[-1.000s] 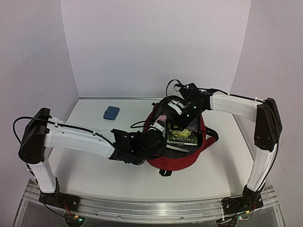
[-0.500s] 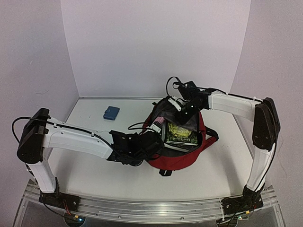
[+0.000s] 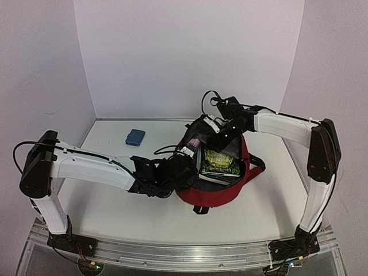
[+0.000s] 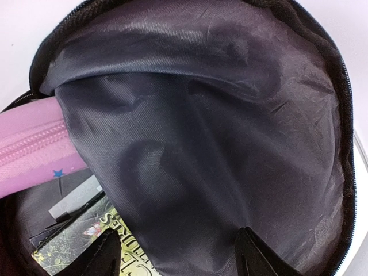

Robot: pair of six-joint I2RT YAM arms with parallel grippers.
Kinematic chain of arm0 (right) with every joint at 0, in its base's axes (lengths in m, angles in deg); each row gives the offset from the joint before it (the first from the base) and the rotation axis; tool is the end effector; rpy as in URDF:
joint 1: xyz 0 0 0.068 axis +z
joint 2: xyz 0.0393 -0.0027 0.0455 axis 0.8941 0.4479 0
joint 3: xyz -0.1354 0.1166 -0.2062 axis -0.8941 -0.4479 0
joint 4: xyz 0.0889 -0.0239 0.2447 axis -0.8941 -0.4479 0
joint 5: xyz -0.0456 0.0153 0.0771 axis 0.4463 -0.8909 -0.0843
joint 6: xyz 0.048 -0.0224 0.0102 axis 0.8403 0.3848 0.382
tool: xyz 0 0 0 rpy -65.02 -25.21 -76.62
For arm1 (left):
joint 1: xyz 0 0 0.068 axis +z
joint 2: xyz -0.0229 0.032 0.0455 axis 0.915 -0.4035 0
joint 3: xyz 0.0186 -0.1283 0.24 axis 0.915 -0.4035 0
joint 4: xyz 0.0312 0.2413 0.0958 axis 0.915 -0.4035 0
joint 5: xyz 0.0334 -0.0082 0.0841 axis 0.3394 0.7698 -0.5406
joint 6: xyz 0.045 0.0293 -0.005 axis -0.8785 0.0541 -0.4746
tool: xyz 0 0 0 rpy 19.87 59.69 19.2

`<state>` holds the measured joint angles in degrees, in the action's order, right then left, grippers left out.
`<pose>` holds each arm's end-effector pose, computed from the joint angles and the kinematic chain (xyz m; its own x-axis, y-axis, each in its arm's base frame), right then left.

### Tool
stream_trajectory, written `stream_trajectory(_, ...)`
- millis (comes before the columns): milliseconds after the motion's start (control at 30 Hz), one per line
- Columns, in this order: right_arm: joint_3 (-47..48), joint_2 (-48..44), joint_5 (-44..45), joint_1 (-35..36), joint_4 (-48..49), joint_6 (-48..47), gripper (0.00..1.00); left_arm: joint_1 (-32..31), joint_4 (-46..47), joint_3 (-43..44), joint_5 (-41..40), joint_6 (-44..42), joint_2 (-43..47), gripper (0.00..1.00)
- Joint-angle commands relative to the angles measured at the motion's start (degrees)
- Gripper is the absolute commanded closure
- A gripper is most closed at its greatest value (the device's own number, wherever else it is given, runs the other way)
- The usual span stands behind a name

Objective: Pack the student bag
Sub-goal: Place the stationery in the student bag.

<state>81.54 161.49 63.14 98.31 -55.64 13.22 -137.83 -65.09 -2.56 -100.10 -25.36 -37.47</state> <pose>0.3529 0.2496 0.2594 -0.3927 -0.6793 -0.6200 -0.7858 0.5981 -0.1576 0.1453 -0.3582 0.2204 -0.3666 0.4985 -0.7855 0.4476 0.8347 0.3208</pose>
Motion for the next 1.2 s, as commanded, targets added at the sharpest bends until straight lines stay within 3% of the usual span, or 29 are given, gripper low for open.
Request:
stream_trajectory(0,1.1,1.4,2.8,0.0,2.5,-2.2,0.36,1.0,5.2,-0.2,-2.3,1.1,5.5,1.00)
stream_trajectory(133,1.4,2.3,4.3,0.1,2.9,-3.2,0.44,1.1,4.7,-0.4,-2.7,1.9,5.7,1.00)
stream_trajectory(200,1.4,2.3,5.6,0.3,2.9,-3.3,0.54,1.2,4.5,-0.3,-2.8,2.2,5.4,1.00)
stream_trajectory(267,1.6,2.1,6.6,0.5,3.0,-2.9,0.67,1.2,4.4,-0.2,-2.7,2.2,4.8,1.00)
stream_trajectory(367,2.5,1.1,6.0,0.5,3.1,-1.4,0.99,1.2,4.1,0.3,-2.6,2.0,3.5,1.00)
stream_trajectory(700,5.3,-3.3,-1.5,0.5,1.3,4.4,1.00,1.9,1.1,7.5,-8.2,1.6,-5.0,1.00)
stream_trajectory(1067,6.0,-3.1,-4.4,0.6,-0.3,5.9,1.00,6.5,15.4,15.5,-7.6,-10.3,-14.8,1.00)
stream_trajectory(1100,6.0,-3.0,-4.4,0.6,-0.3,5.9,1.00,6.8,16.1,16.1,-6.9,-11.3,-15.7,0.99)
stream_trajectory(1167,6.3,-2.8,-4.4,0.6,-0.4,5.9,1.00,7.1,16.0,18.2,-4.6,-12.5,-17.3,0.87)
